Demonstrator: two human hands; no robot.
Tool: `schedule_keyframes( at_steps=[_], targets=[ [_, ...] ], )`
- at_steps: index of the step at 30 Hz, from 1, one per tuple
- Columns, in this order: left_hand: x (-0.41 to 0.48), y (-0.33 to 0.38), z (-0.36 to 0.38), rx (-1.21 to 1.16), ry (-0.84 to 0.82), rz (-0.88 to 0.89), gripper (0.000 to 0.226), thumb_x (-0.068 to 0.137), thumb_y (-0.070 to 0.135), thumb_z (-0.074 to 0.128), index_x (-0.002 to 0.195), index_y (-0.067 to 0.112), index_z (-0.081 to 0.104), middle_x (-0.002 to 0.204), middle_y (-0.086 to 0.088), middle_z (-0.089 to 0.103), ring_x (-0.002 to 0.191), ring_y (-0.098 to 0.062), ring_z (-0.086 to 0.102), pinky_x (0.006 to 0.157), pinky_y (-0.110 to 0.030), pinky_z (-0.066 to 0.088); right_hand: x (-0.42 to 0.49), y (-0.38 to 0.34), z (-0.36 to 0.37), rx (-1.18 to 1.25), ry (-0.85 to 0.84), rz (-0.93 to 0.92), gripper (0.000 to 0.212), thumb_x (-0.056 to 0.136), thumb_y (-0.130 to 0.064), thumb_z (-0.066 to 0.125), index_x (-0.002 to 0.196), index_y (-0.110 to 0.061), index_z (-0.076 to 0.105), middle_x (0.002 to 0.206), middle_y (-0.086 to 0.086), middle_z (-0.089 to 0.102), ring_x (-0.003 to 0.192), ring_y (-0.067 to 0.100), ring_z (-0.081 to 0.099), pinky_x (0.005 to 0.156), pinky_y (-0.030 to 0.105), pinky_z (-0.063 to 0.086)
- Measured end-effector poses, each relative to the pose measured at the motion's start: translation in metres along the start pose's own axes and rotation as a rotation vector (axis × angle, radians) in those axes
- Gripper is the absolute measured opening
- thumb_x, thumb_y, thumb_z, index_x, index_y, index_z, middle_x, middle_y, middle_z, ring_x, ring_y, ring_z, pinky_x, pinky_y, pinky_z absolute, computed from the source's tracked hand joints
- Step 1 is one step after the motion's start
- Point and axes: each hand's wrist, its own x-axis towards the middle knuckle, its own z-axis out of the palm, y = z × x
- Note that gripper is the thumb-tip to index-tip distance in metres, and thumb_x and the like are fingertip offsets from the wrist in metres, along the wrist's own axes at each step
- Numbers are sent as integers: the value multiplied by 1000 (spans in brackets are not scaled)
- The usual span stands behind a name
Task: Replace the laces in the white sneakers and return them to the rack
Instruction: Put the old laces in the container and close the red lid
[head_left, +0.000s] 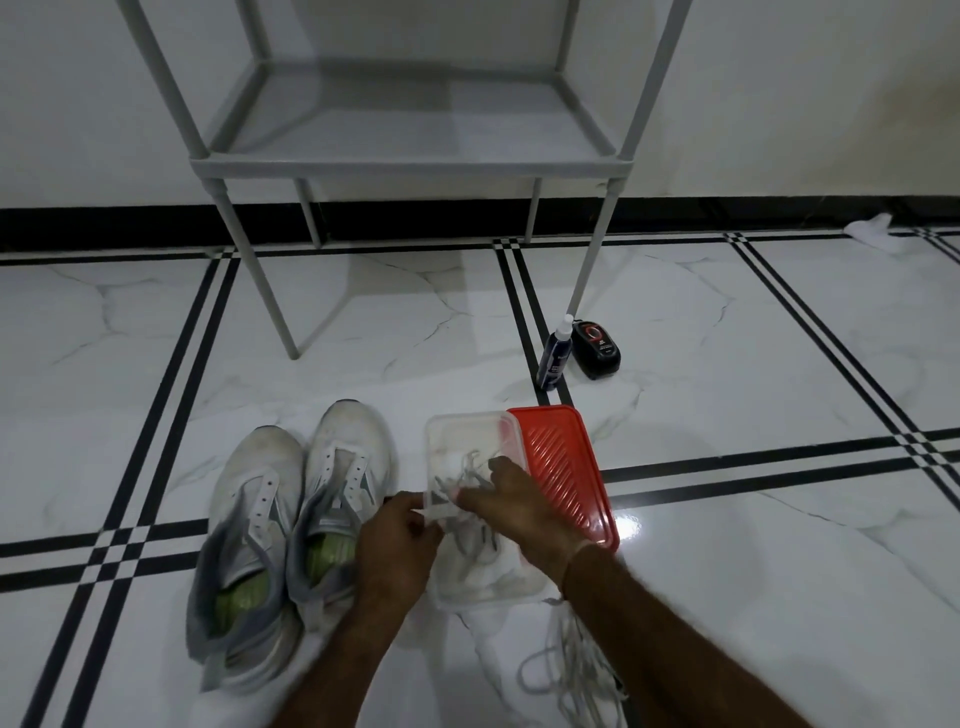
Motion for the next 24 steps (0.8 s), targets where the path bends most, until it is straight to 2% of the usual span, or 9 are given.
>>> schedule_keyframes(
  at_steps=[3, 5, 8, 11, 13, 16, 18, 21, 24],
  targets=[
    [3, -7, 5, -158, 10, -113, 19, 79, 13, 82, 86, 19, 65, 71, -2, 71, 67, -26, 70, 67, -52, 60, -1, 6, -4, -329, 83, -119, 44, 95, -20, 68, 134, -3, 57, 132, 10, 63, 118, 25, 62, 95, 25, 50],
    [4, -5, 6, -225, 4, -151, 18, 80, 10, 81, 88, 12, 65, 74, -9, 71, 68, -30, 70, 63, -53, 61, -8, 10, -9, -289, 160, -301, 32, 97, -12, 66, 129, -9, 66, 126, 5, 69, 108, 18, 69, 84, 17, 54],
    [6, -9, 7, -302, -19, -174, 18, 83, 9, 80, 90, 5, 64, 77, -16, 69, 59, -26, 65, 58, -47, 59, -10, 19, -26, -156, 411, -400, 30, 96, -22, 70, 125, -22, 63, 117, -6, 66, 97, 9, 68, 76, 28, 60],
    [8, -14, 11, -388, -53, -197, 22, 83, 8, 80, 92, -1, 61, 76, -16, 65, 59, -25, 61, 59, -40, 54, 5, 38, -62, -466, 620, -63, 62, 88, -41, 74, 139, -17, 48, 133, 7, 53, 120, 27, 54, 99, 44, 49],
    [8, -14, 10, -423, -74, -204, 25, 83, 9, 80, 93, -2, 60, 75, -16, 64, 57, -24, 59, 57, -37, 51, 12, 48, -76, -513, 533, 203, 85, 79, -52, 80, 143, -13, 40, 139, 14, 47, 128, 36, 48, 106, 53, 44],
    [9, -15, 10, -435, -97, -200, 26, 84, 9, 80, 91, -2, 58, 72, -14, 61, 51, -20, 56, 53, -33, 49, 23, 65, -80, -431, 491, 329, 91, 72, -52, 87, 138, -11, 40, 138, 15, 48, 129, 39, 49, 105, 56, 44],
    [10, -16, 9, -450, -97, -199, 24, 84, 10, 80, 88, 1, 58, 73, -14, 59, 56, -20, 55, 53, -32, 48, 29, 76, -86, -348, 523, 322, 80, 70, -51, 88, 129, -12, 51, 130, 12, 58, 119, 36, 58, 101, 53, 50],
    [10, -17, 7, -481, -103, -209, 22, 85, 10, 79, 88, 2, 59, 74, -13, 58, 63, -22, 55, 53, -30, 49, 20, 72, -97, -49, 417, 184, 38, 84, -36, 81, 113, -19, 64, 117, 10, 72, 97, 25, 70, 86, 44, 58],
    [10, -16, 10, -523, -105, -217, 22, 85, 10, 79, 87, 3, 59, 72, -13, 60, 59, -21, 54, 48, -28, 46, -3, 49, -97, 44, 320, -32, 19, 96, -22, 67, 108, -34, 59, 113, -2, 71, 100, 20, 69, 76, 31, 54]
  ],
)
